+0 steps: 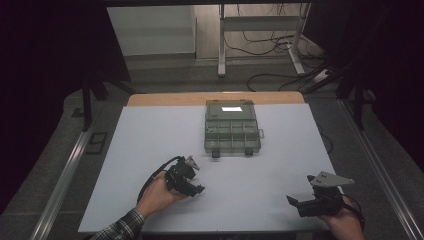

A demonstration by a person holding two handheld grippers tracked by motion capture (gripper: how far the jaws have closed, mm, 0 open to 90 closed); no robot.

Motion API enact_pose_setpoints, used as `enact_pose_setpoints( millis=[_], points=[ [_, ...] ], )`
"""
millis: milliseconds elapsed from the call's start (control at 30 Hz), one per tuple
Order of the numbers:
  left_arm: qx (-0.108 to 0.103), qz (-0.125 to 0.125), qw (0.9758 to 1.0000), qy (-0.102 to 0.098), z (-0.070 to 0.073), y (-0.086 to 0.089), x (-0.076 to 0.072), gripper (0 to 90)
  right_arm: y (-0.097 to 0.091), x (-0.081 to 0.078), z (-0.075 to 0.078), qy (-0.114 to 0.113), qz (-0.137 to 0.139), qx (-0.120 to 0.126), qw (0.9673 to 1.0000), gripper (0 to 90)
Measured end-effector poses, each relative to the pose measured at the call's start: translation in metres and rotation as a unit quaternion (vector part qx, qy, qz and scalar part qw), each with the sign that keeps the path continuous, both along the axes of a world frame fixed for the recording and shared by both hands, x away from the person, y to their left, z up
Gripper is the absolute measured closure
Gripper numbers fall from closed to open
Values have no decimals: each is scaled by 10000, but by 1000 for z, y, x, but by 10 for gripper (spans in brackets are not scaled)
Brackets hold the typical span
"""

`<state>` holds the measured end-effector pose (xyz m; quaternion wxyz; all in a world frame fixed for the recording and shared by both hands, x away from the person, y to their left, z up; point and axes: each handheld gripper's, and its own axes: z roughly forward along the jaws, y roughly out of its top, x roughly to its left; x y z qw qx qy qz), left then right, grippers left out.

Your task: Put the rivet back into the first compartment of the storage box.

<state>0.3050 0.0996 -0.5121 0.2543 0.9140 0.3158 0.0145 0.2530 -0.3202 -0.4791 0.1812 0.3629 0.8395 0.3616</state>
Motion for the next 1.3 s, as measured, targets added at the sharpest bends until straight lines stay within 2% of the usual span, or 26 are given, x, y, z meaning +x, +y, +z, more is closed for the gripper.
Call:
enact_pose_setpoints(
  millis=[33, 200, 367, 500, 567, 700, 967, 1300],
  points=[
    [207, -180, 9996, 10, 1, 0, 2, 428, 0, 0, 0, 1, 1, 0, 10000, 2],
    [290, -308, 9991, 97, -1, -7, 5, 590, 0, 0, 0, 17, 8, -13, 10000, 2],
    [528, -338, 9980, -69, 0, -11, 5, 696, 0, 0, -1, 26, 11, -20, 10000, 2],
    [621, -466, 9969, -108, 1, -15, 1, 796, 0, 0, -1, 28, 11, -19, 10000, 2],
    [662, -457, 9967, -129, 1, -16, 1, 812, 0, 0, -1, 30, 10, -20, 10000, 2],
    [523, -403, 9978, 4, 1, -13, 4, 820, 0, 0, -1, 26, 13, -24, 10000, 2],
    [387, -405, 9982, 209, 2, -10, 8, 826, 0, 0, -1, 23, 16, -23, 10000, 2],
    [147, -277, 9994, 147, 13, -1, 13, 825, 0, 0, 0, 18, 10, -16, 10000, 2]
  ],
)
